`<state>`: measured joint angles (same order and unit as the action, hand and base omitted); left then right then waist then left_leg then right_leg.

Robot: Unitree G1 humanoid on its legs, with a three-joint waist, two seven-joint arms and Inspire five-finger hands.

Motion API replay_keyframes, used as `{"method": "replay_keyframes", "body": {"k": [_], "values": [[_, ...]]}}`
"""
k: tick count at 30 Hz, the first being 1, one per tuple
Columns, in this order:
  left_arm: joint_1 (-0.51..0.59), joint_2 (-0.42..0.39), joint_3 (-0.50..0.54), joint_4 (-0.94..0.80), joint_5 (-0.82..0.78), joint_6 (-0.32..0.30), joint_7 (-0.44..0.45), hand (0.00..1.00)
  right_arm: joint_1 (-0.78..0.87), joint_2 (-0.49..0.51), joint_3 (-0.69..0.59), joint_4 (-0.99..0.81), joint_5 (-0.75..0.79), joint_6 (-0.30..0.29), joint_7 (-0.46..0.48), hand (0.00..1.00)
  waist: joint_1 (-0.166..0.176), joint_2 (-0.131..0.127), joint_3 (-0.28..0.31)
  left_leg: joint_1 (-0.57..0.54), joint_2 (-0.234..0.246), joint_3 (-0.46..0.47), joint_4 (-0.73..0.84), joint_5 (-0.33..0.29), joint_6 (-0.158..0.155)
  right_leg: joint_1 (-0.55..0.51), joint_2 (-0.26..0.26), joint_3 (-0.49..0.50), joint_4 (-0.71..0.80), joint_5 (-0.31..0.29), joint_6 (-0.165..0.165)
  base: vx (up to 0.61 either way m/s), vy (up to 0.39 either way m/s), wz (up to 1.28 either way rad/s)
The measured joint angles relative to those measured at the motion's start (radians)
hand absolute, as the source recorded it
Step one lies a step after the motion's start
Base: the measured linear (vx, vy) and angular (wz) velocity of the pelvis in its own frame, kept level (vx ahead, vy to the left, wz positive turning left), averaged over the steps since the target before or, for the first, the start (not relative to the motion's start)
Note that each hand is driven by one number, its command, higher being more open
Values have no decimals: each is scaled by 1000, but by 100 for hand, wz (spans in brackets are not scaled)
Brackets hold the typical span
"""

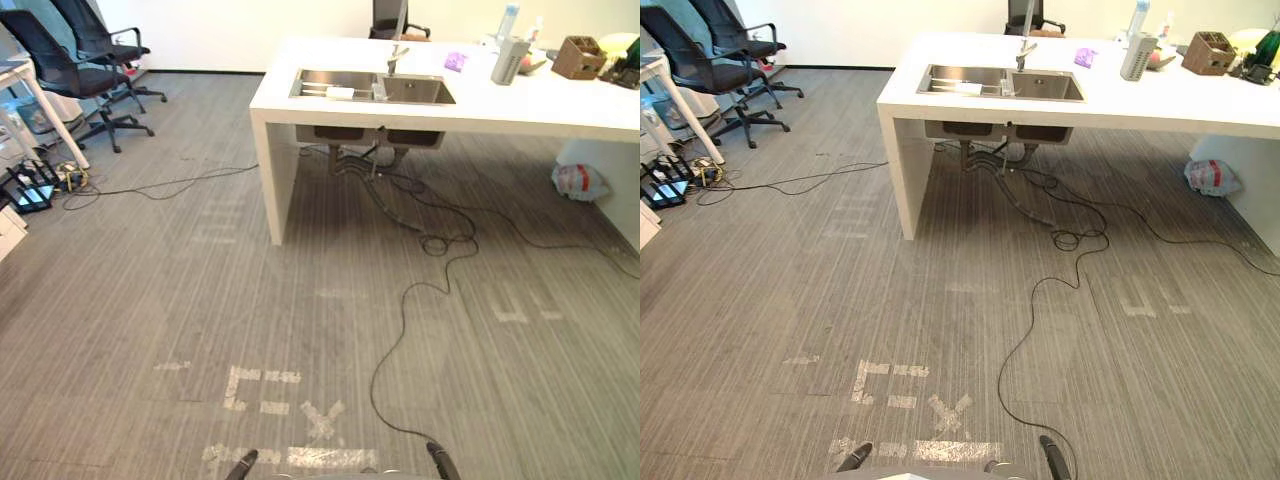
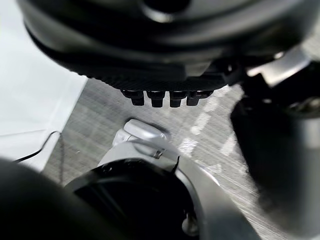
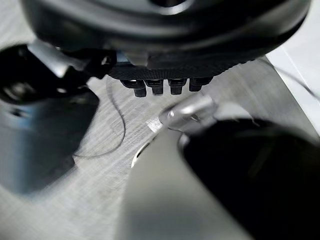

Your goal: Walk over to the sink, pick up the cup, carry it to the dishwasher, place the cup inside the dishwasher, then close the dishwasher door

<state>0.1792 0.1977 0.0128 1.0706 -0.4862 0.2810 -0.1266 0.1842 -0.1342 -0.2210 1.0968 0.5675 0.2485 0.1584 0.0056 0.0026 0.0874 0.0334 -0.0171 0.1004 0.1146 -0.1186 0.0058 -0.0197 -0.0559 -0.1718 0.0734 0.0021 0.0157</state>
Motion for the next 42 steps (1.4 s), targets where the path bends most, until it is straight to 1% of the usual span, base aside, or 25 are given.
{"method": "replay_keyframes", "body": {"k": [1, 2, 3, 4, 6, 9, 12, 13, 16, 18, 19, 21, 23, 25, 30, 35, 37, 39, 40, 41, 42], "values": [[-14, -4, 11, -4, -4, -29, 0, 100, -2, 5, -20, 1, -3, -13, 11, 100, 1, 5, 17, 16, 0, 5, -20, 17, -10, 17, 0, -10, -34, 18, 5, 0, 0, 0], [-20, -5, 11, -7, -6, -36, -1, 100, -3, 5, -25, 1, -3, -18, 13, 100, 0, 8, 22, 22, 0, 9, -28, 21, -16, 26, 0, -15, -45, 23, 7, 27, -5, 7], [-38, -12, 6, -10, -8, -42, -8, 100, -7, 3, -31, 1, -5, -27, 15, 100, -5, 13, 31, 37, 2, 20, -39, 25, -22, 46, 0, -23, -63, 27, 8, 18, -7, 11], [-49, -17, 6, -17, -39, -40, -33, 100, -13, 1, -32, 0, -11, -36, 21, 100, -12, 16, 40, 52, 4, 25, -47, 26, -25, 64, 1, -27, -74, 29, 9, 10, -9, 11], [-54, -21, 3, -34, -96, -36, -80, 100, -22, -1, -32, -8, -11, -49, 25, 100, -23, 17, 45, 63, 6, 28, -58, 29, -29, 75, 4, -33, -83, 31, 11, 2, -16, -1], [-59, -14, -2, -42, -135, -45, -79, 100, -69, 4, -28, -32, -12, -64, 19, 100, -24, 17, 55, 64, 9, 40, -75, 38, -38, 74, 5, -48, -106, 48, 14, -6, -16, -9], [-54, -14, -12, -52, -203, -73, -70, 100, -115, 3, -29, -56, -16, -64, 13, 100, -21, 15, 76, 65, 9, 33, -85, 47, -35, 77, 6, -62, -114, 51, 14, -20, -13, 9], [-53, -14, -13, -54, -207, -74, -69, 100, -121, 3, -30, -56, -16, -63, 13, 100, -20, 14, 77, 65, 9, 30, -87, 49, -35, 78, 5, -66, -114, 51, 14, -26, -24, 18], [-49, -23, -15, -67, -198, -91, -31, 100, -150, 12, -29, -64, -15, -64, 13, 100, -20, 14, 79, 76, 8, 21, -96, 54, -35, 94, 5, -81, -122, 51, 15, -15, -16, 11], [-48, -33, -15, -87, -161, -116, -2, 100, -170, 26, -27, -69, -12, -63, 13, 100, -19, 14, 80, 90, 8, 19, -105, 59, -35, 108, 6, -90, -126, 51, 15, -26, -11, 10], [-51, -38, -15, -89, -148, -123, -1, 100, -175, 30, -27, -70, -11, -59, 14, 100, -18, 14, 80, 90, 8, 19, -106, 60, -35, 109, 5, -92, -126, 51, 15, -37, -8, 8], [-67, -43, -19, -89, -86, -116, 0, 100, -177, 33, -26, -69, -12, -39, 20, 100, -19, 13, 81, 93, 8, 18, -107, 61, -35, 112, 5, -98, -126, 50, 16, -34, -1, 3], [-77, -42, -19, -87, -52, -95, -3, 100, -175, 34, -27, -70, -13, -35, 25, 100, -19, 13, 82, 95, 8, 17, -110, 63, -35, 114, 4, -104, -126, 50, 15, -31, -2, 2], [-93, -39, -22, -85, -22, -72, -3, 100, -175, 33, -27, -71, -16, -35, 37, 100, -20, 10, 95, 105, 7, 14, -120, 69, -26, 123, 4, -111, -126, 50, 15, -43, -3, 5], [-99, -34, -23, -69, -49, -66, -6, 100, -174, 33, -26, -69, -21, -36, 40, 100, -19, 6, 97, 115, 6, 17, -134, 74, -23, 126, 3, -116, -129, 49, 14, -16, 0, 1], [-117, -22, -30, -32, -56, -59, -24, 100, -173, 39, -27, -65, -21, -48, 36, 100, -19, -4, 98, 119, 6, 25, -141, 74, -23, 127, 1, -127, -128, 48, 16, 0, 0, 0], [-123, -17, -42, -26, -57, -55, -24, 100, -173, 40, -28, -63, -22, -48, 34, 100, -18, -8, 98, 122, 7, 35, -141, 73, -23, 127, 0, -129, -122, 44, 19, 0, 0, 0], [-132, -16, -41, -8, -59, -54, -23, 100, -173, 42, -31, -63, -22, -49, 33, 100, -19, -12, 99, 128, 7, 49, -139, 71, -26, 119, -8, -130, -86, 22, 21, 0, 0, 0], [-133, -15, -41, -5, -60, -54, -23, 100, -173, 43, -35, -63, -22, -49, 33, 100, -19, -21, 102, 128, 7, 51, -137, 70, -26, 112, -11, -130, -68, 12, 19, 0, 0, 0], [-135, -13, -41, -3, -63, -54, -22, 100, -174, 44, -39, -62, -22, -48, 35, 100, -18, -22, 101, 127, 7, 53, -132, 65, -24, 99, -18, -130, -32, -10, 17, 0, 0, 0], [-137, -7, -41, 2, -69, -51, -22, 100, -176, 47, -49, -63, -23, -49, 39, 100, -13, -28, 100, 117, 6, 67, -108, 46, -6, 49, -39, -133, 76, -67, 19, -34, 40, -8]]}}
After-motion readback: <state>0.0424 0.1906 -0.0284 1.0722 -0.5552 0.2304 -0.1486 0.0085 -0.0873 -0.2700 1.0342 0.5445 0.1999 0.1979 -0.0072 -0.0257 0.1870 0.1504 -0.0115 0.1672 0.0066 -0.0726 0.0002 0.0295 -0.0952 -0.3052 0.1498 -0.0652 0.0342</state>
